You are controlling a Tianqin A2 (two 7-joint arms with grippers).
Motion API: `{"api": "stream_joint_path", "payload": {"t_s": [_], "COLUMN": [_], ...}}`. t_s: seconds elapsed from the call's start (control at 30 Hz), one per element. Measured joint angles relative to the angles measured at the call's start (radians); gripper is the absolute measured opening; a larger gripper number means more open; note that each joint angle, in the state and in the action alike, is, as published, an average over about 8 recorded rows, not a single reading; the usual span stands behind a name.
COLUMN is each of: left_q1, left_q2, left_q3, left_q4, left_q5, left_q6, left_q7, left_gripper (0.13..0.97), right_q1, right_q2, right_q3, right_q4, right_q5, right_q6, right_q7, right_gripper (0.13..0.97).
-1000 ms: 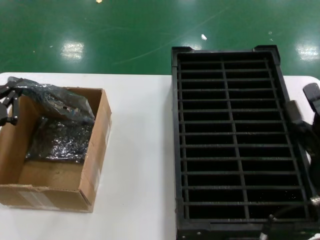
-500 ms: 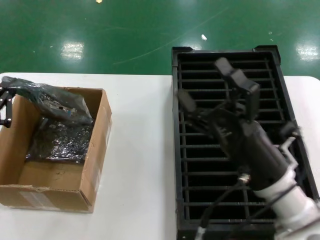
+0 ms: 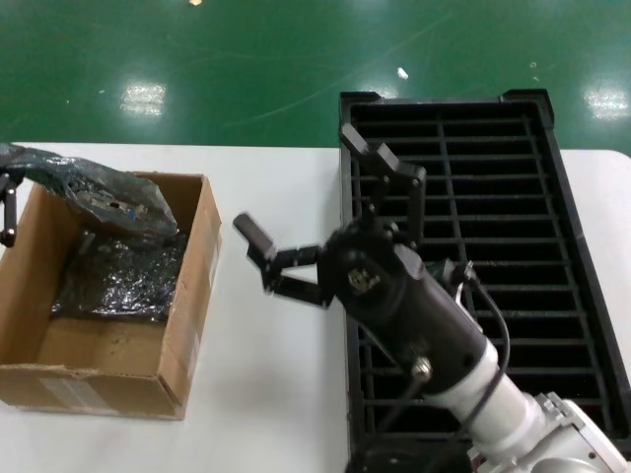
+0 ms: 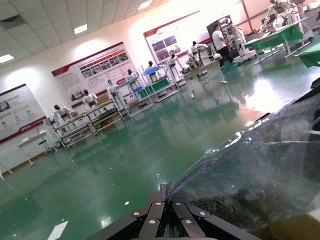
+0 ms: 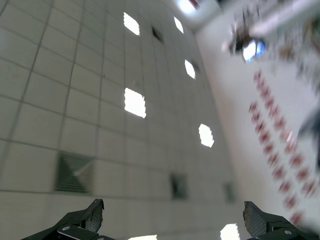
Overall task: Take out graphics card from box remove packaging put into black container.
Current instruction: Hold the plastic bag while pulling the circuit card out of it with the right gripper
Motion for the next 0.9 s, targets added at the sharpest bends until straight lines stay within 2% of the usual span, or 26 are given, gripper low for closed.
{"api": "stream_joint_path", "payload": {"t_s": [0.27, 0.47, 0.57, 0.63, 0.7, 0.8, 0.9], "left_q1": [-0.008, -0.011, -0.010, -0.009, -0.008, -0.007, -0.004], "left_q2": [0.013, 0.024, 0.029, 0.032, 0.036, 0.041, 0.047], "left_q3": [-0.003, -0.005, -0.007, -0.009, -0.011, -0.017, -0.023], "left_q4": [0.010, 0.010, 0.007, 0.006, 0.006, 0.007, 0.008], "left_q5": [0.001, 0.002, 0.003, 0.004, 0.004, 0.002, -0.002], "left_q6": [-0.002, -0.002, -0.004, -0.006, -0.006, -0.002, 0.007], "left_q7": [0.020, 0.038, 0.047, 0.053, 0.062, 0.078, 0.096], "left_gripper": [0.140, 0.140, 0.140, 0.140, 0.140, 0.140, 0.140], "right_q1": [-0.065, -0.095, -0.095, -0.082, -0.059, -0.015, 0.023], "right_q2": [-0.002, -0.002, -0.002, -0.002, -0.002, -0.002, -0.002], "right_q3": [-0.030, -0.044, -0.061, -0.088, -0.129, -0.207, -0.284], "right_q4": [0.050, 0.085, 0.094, 0.091, 0.081, 0.063, 0.050], "right_q5": [0.017, 0.018, 0.018, 0.002, -0.037, -0.131, -0.225], "right_q6": [-0.138, -0.101, -0.047, 0.007, 0.074, 0.194, 0.308], "right_q7": [0.368, 0.638, 0.730, 0.737, 0.693, 0.568, 0.434], "right_gripper": [0.966, 0.966, 0.966, 0.966, 0.966, 0.966, 0.918]}}
